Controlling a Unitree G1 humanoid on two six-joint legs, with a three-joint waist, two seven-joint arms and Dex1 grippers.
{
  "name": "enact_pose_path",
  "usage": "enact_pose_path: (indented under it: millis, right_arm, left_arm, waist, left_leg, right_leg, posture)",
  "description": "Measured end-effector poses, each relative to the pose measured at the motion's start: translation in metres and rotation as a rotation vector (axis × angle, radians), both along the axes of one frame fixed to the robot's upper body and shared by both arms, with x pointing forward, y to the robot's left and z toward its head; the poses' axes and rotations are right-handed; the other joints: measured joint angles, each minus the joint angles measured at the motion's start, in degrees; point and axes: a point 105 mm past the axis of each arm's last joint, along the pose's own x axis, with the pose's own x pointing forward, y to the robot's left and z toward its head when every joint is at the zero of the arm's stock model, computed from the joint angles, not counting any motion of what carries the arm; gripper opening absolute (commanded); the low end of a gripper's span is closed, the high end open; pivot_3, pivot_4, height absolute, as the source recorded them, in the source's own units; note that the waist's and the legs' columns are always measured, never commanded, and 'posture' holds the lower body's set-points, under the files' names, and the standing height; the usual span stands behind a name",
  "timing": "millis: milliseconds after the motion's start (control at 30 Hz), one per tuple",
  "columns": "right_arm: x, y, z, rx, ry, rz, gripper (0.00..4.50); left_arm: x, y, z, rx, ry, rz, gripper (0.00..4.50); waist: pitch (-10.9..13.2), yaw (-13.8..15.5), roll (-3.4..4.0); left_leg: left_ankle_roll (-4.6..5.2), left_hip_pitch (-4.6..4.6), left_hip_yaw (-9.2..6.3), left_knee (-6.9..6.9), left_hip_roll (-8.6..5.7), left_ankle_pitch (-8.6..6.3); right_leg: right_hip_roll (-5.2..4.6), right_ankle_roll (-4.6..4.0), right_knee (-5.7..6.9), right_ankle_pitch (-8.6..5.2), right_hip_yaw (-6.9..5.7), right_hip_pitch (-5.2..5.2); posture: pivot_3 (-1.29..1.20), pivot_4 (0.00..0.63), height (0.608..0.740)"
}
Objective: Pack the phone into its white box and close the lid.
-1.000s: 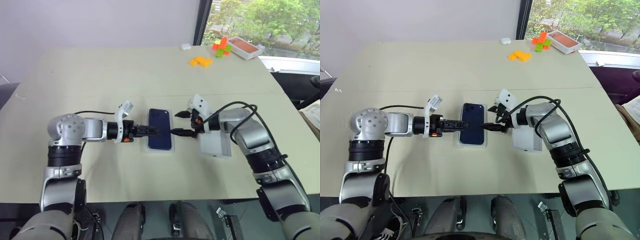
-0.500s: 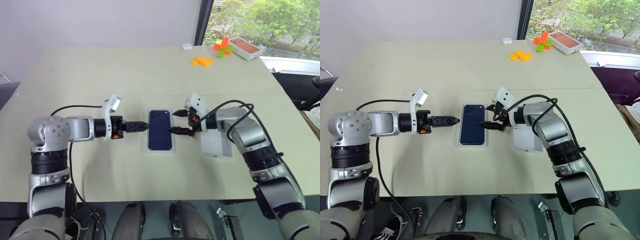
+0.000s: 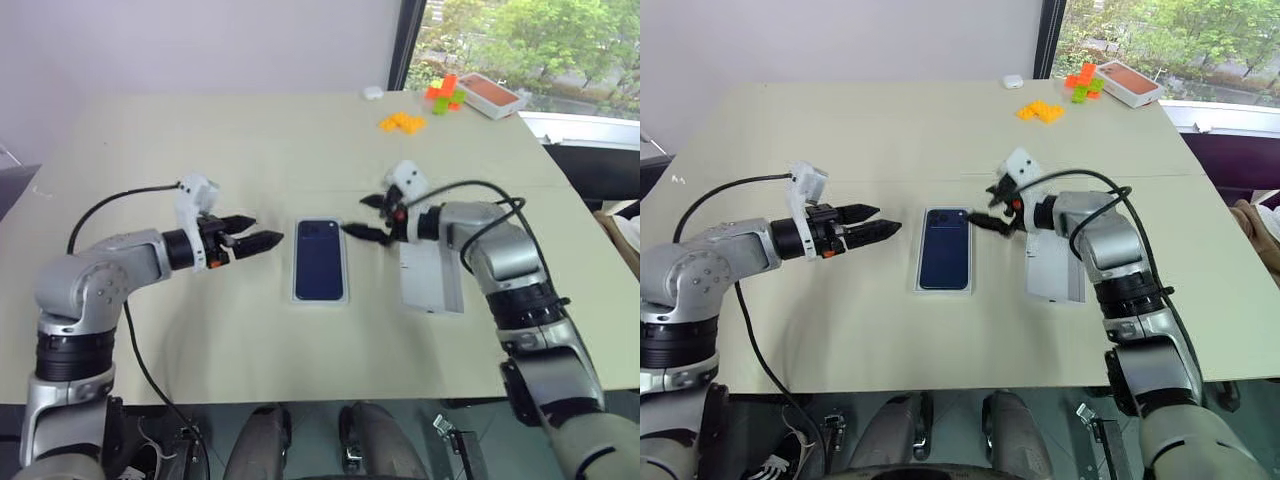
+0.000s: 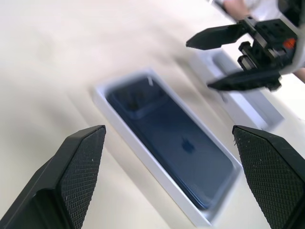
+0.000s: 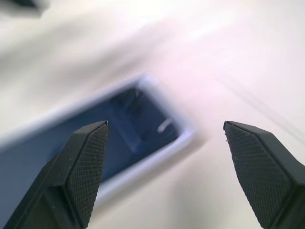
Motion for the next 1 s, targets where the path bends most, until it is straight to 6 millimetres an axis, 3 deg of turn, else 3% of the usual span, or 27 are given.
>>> enact_pose_path:
  millis: [167,233,300,500,633,800,1000]
  right_arm:
    - [-0.010,-0.010,-0.008,-0.040,0.047,-0.011,4.07]
    - [-0.016,-0.028,-0.015,-0.105,0.062,-0.036,4.07]
    - [-0.018,-0.036,-0.018,-0.131,0.072,-0.056,4.07]
    - [-0.021,-0.030,-0.025,-0.174,0.102,-0.109,4.07]
    - [-0.019,-0.048,-0.034,-0.214,0.235,-0.279,4.07]
    - [-0.016,-0.045,-0.022,-0.227,0.235,-0.335,4.07]
    - [-0.021,-0.064,-0.028,-0.282,0.314,-0.457,4.07]
  left_arm:
    - [0.000,0.002,-0.019,0.036,0.027,-0.020,4.48]
    - [-0.008,-0.002,-0.020,0.006,0.060,-0.070,3.98]
    - [-0.015,-0.006,-0.022,0.005,0.061,-0.108,3.98]
    - [-0.017,-0.014,-0.011,-0.027,-0.015,-0.139,3.98]
    - [-0.024,-0.009,-0.011,-0.017,-0.079,-0.149,3.98]
    - [-0.025,-0.007,-0.008,-0.019,-0.132,-0.138,3.98]
    - [-0.025,-0.005,-0.010,-0.013,-0.139,-0.119,3.98]
  waist:
    - [0.0,0.2,0.01]
    - [0.0,0.2,0.01]
    - [0.0,-0.2,0.03]
    - [0.0,-0.1,0.08]
    - [0.1,-0.2,0.09]
    - [0.1,-0.1,0.09]
    - [0.1,0.0,0.09]
  left_leg:
    - [0.18,-0.14,0.03,0.06,-0.01,-0.10]
    - [0.28,-0.17,0.04,0.06,-0.02,-0.15]
    - [0.31,-0.17,0.07,0.04,-0.01,-0.17]
    - [0.30,-0.06,0.03,0.03,0.06,-0.17]
    - [0.30,-0.08,0.14,0.11,0.03,-0.17]
    - [0.31,-0.08,0.11,0.10,0.03,-0.17]
    - [0.32,-0.12,0.13,0.09,0.02,-0.18]
  right_leg:
    - [-0.05,0.02,-0.16,0.00,0.00,-0.01]
    - [-0.06,0.03,-0.25,-0.01,0.00,-0.01]
    - [-0.05,0.04,-0.30,-0.01,0.01,0.00]
    - [0.06,0.04,-0.05,0.00,-0.02,-0.02]
    - [-0.01,0.04,-0.07,0.00,0.07,-0.01]
    - [0.01,0.03,-0.09,-0.01,0.06,-0.02]
    - [0.00,0.04,-0.14,-0.01,0.06,-0.03]
  posture:
    - [0.00,0.150,0.740]
    - [0.00,0.150,0.740]
    - [0.00,0.150,0.740]
    - [0.00,0.150,0.740]
    - [0.00,0.150,0.740]
    - [0.00,0.150,0.740]
    - [0.00,0.150,0.740]
